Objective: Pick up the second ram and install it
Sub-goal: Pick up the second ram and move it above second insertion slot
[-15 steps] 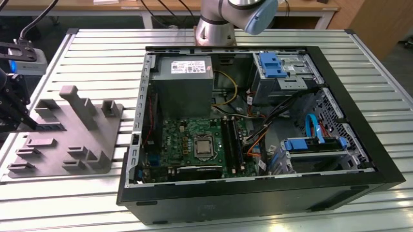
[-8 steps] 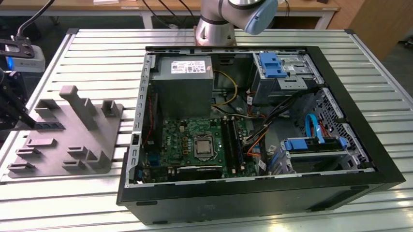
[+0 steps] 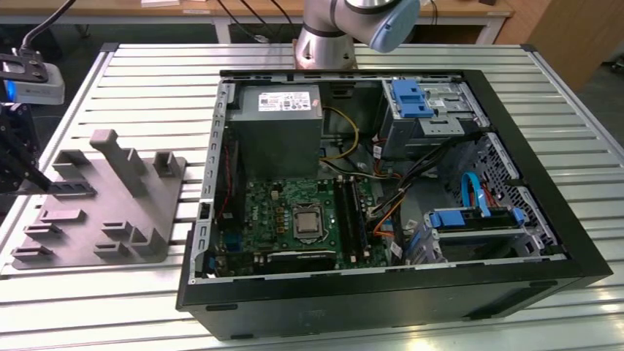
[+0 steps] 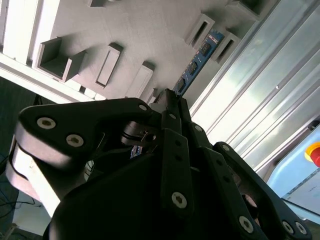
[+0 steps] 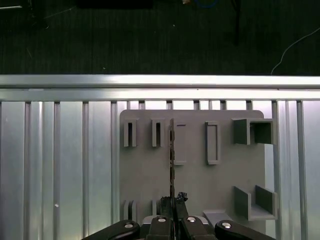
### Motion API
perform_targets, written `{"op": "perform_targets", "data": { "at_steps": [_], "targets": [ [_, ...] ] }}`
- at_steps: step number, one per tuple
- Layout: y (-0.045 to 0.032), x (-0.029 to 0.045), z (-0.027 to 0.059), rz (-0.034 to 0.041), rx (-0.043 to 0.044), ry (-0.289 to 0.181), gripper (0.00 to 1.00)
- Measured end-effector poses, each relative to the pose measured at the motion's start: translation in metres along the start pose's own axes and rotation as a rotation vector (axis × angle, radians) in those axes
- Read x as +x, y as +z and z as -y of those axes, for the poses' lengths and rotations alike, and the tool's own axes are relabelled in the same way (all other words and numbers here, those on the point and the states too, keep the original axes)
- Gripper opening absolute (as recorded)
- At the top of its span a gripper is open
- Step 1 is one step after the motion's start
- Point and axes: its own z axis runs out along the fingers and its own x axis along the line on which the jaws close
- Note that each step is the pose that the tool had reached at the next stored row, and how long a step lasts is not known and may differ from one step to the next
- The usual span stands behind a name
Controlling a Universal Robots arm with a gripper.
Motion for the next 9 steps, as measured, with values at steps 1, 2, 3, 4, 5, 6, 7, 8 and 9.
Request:
{"op": "perform_targets", "data": {
  "at_steps": [1, 2, 3, 4, 5, 6, 7, 8, 9],
  "targets": [
    [-0.001, -0.0001, 0.0, 0.0, -0.0001, 0.0, 0.14],
    [-0.0019, -0.0001, -0.0001, 0.0003, 0.0, 0.0, 0.14],
    [-0.0031, -0.0002, -0.0001, 0.0005, -0.0001, 0.0, 0.14],
    [-0.0045, -0.0003, -0.0001, 0.0006, 0.0, 0.0, 0.14],
    [-0.006, -0.0004, -0.0002, 0.0007, 0.0, 0.0, 0.14],
    [-0.0078, -0.0005, -0.0002, 0.0007, 0.0, 0.0, 0.14],
    [-0.0096, -0.0006, -0.0002, 0.0006, -0.0001, 0.0, 0.14],
    [-0.0114, -0.0008, -0.0003, 0.0007, 0.0, 0.0, 0.14],
    [-0.0134, -0.0009, -0.0004, 0.0007, 0.0, 0.0, 0.14]
  ]
}}
